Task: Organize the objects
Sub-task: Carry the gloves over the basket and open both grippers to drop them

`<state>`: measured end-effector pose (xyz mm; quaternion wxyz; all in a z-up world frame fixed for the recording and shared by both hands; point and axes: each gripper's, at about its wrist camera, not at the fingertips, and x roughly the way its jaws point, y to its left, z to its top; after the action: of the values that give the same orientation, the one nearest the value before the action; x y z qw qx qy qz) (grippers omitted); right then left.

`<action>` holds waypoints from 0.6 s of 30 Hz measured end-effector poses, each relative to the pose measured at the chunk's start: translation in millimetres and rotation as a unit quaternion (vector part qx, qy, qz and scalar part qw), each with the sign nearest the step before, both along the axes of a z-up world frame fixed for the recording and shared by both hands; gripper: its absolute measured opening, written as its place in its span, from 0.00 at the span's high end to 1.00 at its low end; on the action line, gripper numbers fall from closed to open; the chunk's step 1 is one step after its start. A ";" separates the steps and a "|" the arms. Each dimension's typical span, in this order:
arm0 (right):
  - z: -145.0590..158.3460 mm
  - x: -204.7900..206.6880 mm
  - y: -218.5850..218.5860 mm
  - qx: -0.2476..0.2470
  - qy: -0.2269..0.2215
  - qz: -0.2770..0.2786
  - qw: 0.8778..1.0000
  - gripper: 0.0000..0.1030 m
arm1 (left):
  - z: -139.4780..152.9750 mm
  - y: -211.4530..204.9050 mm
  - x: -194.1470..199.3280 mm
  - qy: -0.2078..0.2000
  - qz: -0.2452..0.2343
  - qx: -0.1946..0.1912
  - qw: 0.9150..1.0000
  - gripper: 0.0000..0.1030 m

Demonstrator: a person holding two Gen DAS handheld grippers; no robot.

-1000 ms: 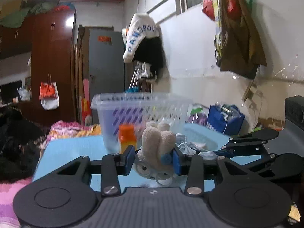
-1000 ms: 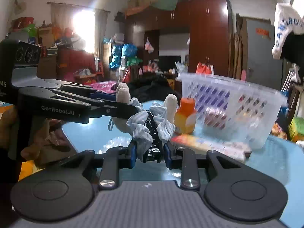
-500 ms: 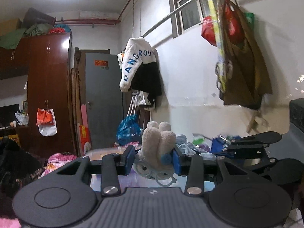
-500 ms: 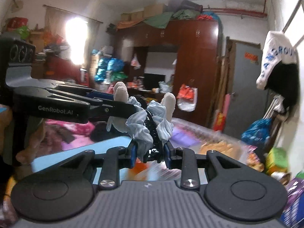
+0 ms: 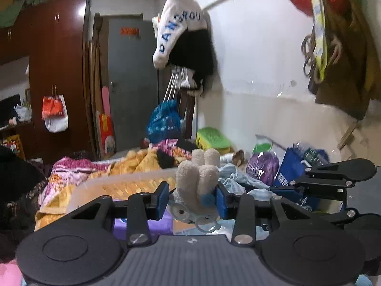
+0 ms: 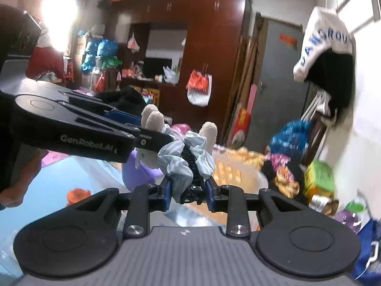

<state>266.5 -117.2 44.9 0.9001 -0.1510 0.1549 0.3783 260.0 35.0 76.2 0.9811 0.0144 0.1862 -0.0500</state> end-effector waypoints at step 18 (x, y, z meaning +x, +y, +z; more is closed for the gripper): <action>-1.7 -52.1 -58.6 0.102 -0.002 -0.021 0.995 0.00 | 8.9 8.9 -75.2 -0.054 0.029 0.006 0.998 0.04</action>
<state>214.4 -175.7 43.2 0.9190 -0.0558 0.1164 0.3725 184.8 43.9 85.1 0.9907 0.0173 0.1332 -0.0196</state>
